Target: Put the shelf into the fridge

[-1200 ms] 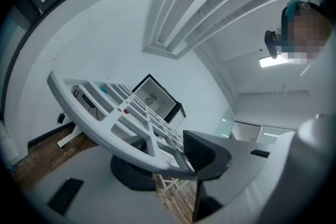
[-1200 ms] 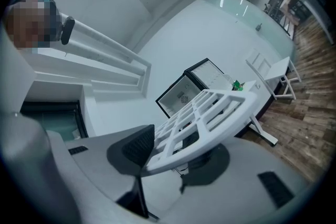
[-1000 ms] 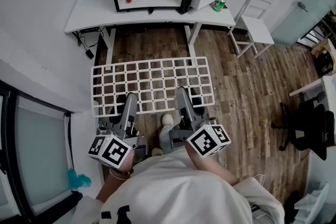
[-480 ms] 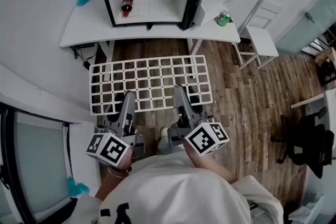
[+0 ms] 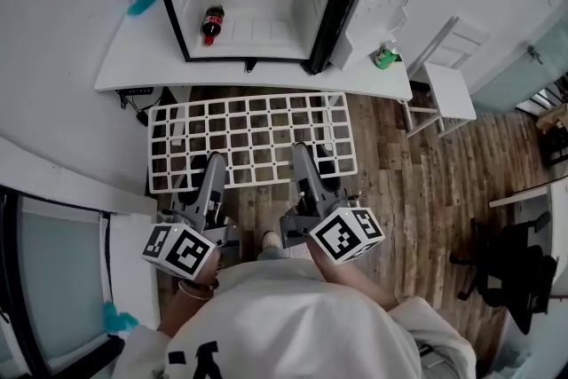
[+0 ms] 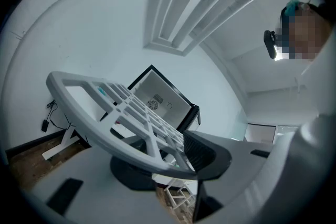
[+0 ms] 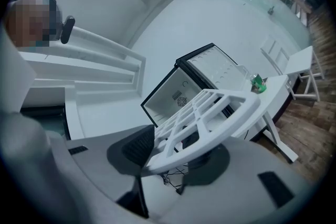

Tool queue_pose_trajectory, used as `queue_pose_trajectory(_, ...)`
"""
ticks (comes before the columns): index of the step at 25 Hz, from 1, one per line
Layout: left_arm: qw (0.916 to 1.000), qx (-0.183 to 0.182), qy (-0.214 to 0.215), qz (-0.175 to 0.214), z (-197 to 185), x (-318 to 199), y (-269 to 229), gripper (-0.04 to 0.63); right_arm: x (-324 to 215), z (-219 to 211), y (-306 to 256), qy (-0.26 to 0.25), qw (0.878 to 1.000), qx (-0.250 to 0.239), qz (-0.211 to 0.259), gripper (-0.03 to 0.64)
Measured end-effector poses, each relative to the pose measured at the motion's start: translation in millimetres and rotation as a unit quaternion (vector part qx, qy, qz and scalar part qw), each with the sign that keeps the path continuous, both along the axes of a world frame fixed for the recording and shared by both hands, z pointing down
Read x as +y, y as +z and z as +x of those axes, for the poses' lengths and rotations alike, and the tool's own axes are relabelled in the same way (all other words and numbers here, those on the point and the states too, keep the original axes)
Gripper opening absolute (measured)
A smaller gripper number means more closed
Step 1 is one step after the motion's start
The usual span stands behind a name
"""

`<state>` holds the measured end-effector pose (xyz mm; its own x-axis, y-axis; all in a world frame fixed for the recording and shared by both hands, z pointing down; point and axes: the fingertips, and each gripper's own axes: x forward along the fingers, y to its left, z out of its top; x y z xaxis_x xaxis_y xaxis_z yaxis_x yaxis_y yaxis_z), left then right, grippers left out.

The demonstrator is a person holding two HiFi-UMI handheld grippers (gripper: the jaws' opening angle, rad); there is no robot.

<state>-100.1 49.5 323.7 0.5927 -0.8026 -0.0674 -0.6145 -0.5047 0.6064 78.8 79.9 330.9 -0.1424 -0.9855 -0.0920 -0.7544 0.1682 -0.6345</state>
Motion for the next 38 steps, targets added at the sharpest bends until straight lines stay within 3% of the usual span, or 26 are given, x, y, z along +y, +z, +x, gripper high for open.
queue_pose_trajectory(12,0.9999,0.010,-0.005,0.006,18,-27,-6,0.146,-29,19,-8,-0.009,1.000,0.006,0.010,0.170)
queue_pose_trajectory(38,0.9993,-0.004,-0.038,-0.004,12,-42,-3,0.146,-54,13,0,-0.042,0.999,-0.016,0.000,0.170)
